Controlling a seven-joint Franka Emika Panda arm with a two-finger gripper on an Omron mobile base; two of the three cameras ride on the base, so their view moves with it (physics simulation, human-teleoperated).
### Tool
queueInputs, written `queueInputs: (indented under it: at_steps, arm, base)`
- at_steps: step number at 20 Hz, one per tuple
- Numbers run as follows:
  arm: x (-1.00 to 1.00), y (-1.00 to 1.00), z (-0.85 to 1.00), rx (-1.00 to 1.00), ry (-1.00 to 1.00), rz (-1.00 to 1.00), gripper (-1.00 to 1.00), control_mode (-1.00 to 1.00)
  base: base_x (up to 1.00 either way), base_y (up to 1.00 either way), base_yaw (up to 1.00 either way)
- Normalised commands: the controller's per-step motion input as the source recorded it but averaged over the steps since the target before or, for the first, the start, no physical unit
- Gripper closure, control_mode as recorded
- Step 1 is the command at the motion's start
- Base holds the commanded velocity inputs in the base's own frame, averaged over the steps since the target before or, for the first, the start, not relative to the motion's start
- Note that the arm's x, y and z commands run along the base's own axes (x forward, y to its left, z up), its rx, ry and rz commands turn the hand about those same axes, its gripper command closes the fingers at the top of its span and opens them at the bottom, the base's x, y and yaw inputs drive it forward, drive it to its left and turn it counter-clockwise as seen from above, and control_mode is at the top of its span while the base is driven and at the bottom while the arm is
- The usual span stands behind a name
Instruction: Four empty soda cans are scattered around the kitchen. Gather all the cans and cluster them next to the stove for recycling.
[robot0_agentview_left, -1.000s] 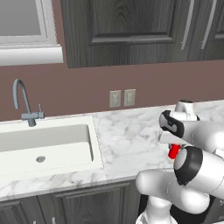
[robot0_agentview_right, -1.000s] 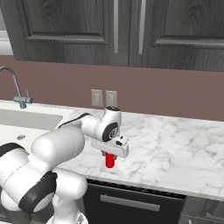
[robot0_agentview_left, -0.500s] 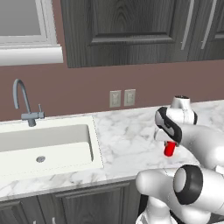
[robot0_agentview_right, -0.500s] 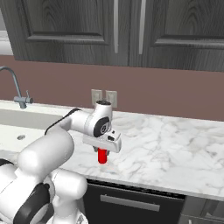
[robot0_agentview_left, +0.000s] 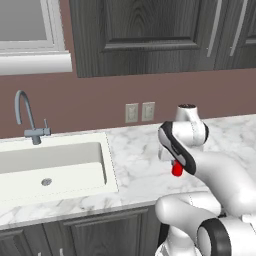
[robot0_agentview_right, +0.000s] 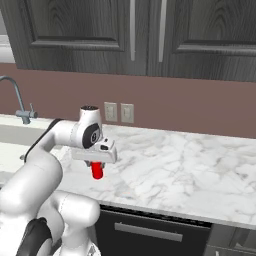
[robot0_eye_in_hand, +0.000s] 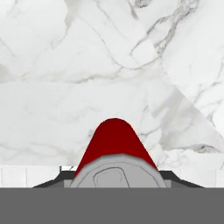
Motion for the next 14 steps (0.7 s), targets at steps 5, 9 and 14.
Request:
queueInputs:
  at_steps: [5, 9, 14]
  arm:
    - [0.0, 0.42, 0.4, 0.0, 0.0, 0.11, 1.0, -1.0]
    - [0.0, 0.28, 0.34, 0.0, 0.0, 0.09, 1.0, -1.0]
    - [-0.02, 0.11, 0.18, 0.0, 0.0, 0.08, 1.0, -1.0]
  base:
    - [0.0, 0.0, 0.0]
    - [0.0, 0.0, 0.0]
    - [0.0, 0.0, 0.0]
